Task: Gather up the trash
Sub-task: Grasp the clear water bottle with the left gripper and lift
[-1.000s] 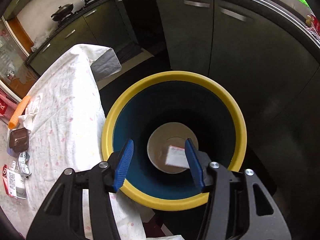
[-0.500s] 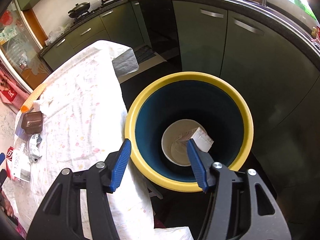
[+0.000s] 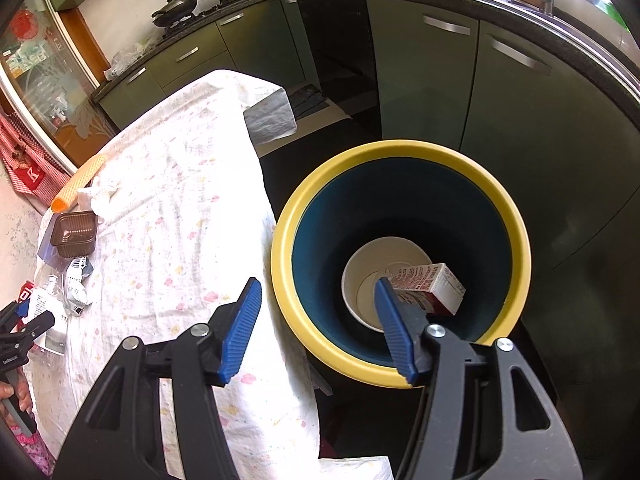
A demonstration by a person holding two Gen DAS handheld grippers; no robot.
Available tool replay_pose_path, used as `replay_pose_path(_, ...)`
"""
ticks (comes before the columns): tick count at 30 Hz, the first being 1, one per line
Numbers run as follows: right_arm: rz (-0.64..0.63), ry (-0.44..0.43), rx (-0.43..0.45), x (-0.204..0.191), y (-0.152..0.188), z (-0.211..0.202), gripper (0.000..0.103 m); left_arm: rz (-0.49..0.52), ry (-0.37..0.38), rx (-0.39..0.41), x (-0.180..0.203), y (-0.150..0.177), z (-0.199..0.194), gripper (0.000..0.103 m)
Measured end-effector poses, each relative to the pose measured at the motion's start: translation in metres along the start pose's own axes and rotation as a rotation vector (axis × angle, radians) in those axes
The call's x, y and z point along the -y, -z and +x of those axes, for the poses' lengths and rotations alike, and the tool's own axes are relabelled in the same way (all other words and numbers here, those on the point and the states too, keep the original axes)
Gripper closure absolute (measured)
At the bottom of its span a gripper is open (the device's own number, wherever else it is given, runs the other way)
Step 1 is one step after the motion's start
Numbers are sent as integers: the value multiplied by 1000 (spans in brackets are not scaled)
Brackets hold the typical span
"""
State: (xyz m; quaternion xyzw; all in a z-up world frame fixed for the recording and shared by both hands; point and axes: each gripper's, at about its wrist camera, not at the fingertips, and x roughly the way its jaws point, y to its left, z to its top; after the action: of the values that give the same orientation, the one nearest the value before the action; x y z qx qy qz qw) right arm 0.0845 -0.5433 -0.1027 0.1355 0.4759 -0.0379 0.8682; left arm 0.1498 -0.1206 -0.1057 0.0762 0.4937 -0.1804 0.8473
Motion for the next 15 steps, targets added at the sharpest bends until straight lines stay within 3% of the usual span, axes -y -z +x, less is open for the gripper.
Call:
replay_pose_path(8,-13,-15,-21,-1,2,8,47,-6,-31,-55,-6,1,21,46)
replay_pose_path(15,-18,-26,-29,-2,3,9,47,-8,-9,-25,-5,9,9,47)
